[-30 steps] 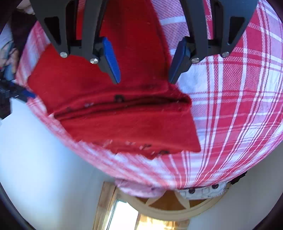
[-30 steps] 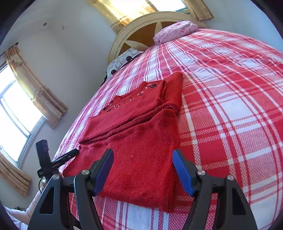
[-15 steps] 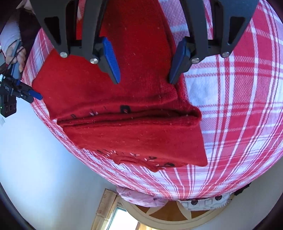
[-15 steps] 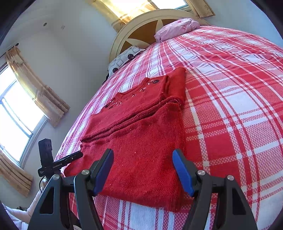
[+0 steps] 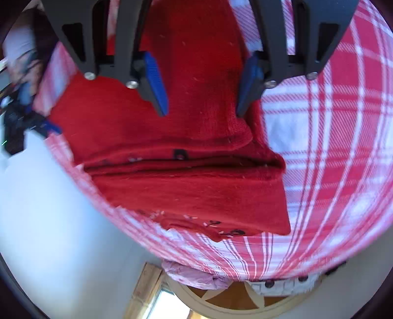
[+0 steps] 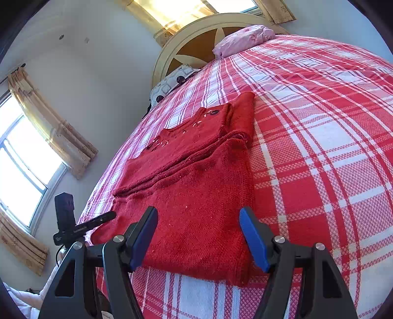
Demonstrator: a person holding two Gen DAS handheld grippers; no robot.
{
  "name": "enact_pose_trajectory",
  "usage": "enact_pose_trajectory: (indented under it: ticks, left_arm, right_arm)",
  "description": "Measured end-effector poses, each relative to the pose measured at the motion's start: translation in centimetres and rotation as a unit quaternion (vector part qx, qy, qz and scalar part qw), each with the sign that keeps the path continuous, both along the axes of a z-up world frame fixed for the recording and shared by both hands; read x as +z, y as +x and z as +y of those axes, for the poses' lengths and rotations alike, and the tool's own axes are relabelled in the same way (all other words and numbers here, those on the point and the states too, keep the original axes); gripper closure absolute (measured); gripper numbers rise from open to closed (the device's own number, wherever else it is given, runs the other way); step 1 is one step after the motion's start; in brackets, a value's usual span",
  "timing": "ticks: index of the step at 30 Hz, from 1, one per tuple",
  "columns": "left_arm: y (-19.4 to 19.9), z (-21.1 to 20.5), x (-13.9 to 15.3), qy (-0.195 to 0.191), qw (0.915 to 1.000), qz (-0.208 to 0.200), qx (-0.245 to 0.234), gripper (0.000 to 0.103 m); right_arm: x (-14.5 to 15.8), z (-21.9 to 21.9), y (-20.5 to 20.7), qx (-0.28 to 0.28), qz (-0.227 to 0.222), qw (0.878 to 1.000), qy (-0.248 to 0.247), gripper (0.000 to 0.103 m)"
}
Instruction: Fold small clothes
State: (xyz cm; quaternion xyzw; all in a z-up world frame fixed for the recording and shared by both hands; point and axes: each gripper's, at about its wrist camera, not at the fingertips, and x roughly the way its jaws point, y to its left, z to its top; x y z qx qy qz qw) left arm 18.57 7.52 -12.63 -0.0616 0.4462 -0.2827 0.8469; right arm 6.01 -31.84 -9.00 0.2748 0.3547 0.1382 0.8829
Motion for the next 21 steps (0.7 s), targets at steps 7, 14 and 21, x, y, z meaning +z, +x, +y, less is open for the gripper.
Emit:
enact_pose_trajectory:
  ticks: [7,14,21]
  left_arm:
    - [0.3,1.7,-0.9,-0.038,0.9983,0.028,0.033,0.079]
    - [1.2,1.3,-0.8,-0.054,0.9963,0.039,0.055,0.081]
    - [0.6,1.1,-0.7,-0.045,0.996,0.028,0.072,0.092]
  right_arm:
    - [-0.1,0.0,0.1,-0.002,-0.001,1.0,0.001,0.033]
    - [0.2,0.1,0.1,-0.005,0.0,1.0,-0.021,0.033]
    - [1.7,-0.3,2.6,-0.005,-0.004,0.993,-0.116,0.033]
